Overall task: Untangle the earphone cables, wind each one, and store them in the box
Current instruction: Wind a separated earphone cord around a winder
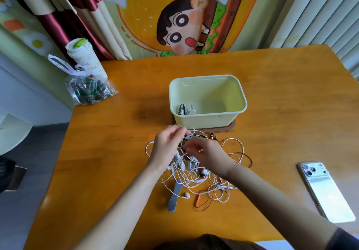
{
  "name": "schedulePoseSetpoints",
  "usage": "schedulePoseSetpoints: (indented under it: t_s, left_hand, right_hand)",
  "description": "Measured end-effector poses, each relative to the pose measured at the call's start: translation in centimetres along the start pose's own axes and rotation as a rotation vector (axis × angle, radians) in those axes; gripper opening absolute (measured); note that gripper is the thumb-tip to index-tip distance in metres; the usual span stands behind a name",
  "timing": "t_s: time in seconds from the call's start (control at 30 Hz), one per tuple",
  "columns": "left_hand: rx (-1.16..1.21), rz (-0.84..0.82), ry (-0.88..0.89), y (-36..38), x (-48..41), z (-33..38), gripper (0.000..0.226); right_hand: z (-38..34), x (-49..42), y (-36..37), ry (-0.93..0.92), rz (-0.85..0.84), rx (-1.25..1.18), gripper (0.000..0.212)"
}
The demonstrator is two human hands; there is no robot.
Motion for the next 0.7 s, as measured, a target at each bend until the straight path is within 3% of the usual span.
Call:
schedulePoseSetpoints:
  t_s: [0.17,0.3,0.43,0.57,0.63,0.7]
  left_hand:
    - [0.067,-0.054,0.037,0.8,0.6,1.2,0.02]
    - [0.108,-0.076,0.024,0.8,1.1,1.2,0.023]
    - [0.137,-0.301,-0.091,1.9,1.8,0.5,0.03]
    - [-0.09,-0.49,-0.1,2.8,2.7,-1.3,0.016]
    - [-0.232,-0.495,-0.094,2.6,2.9,-2.2,0.02]
    - [-0.379,-0.481,-0.071,2.3,3.0,-2.5,0.024]
  right_hand:
    - [-0.8,0.4,-0.1,-0.032,-0.047,0.05,0.015]
    - [-1.6,1.3,-0.4,-0.023,0.064,-0.005,0.018]
    - [-2.0,1.6,-2.0,-0.004,0.163,-0.038,0.02]
    - [-1.3,1.2,-5.6,0.122,0.292,-0.152,0.029]
    - [-0.5,1.3,-8.0,0.211,0.372,-0.33,0.031]
    - [0.2,1.6,-9.6,0.25,0.434,-0.33,0.031]
Point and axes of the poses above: each hand's wrist, its own x-axis away from the middle knuckle, its own y-axis out of the palm, z = x × y, the point moved 4 cm from there along -x, towards the middle knuckle, and after that the axes turned 5 degrees about y, right-handed, at the moved point
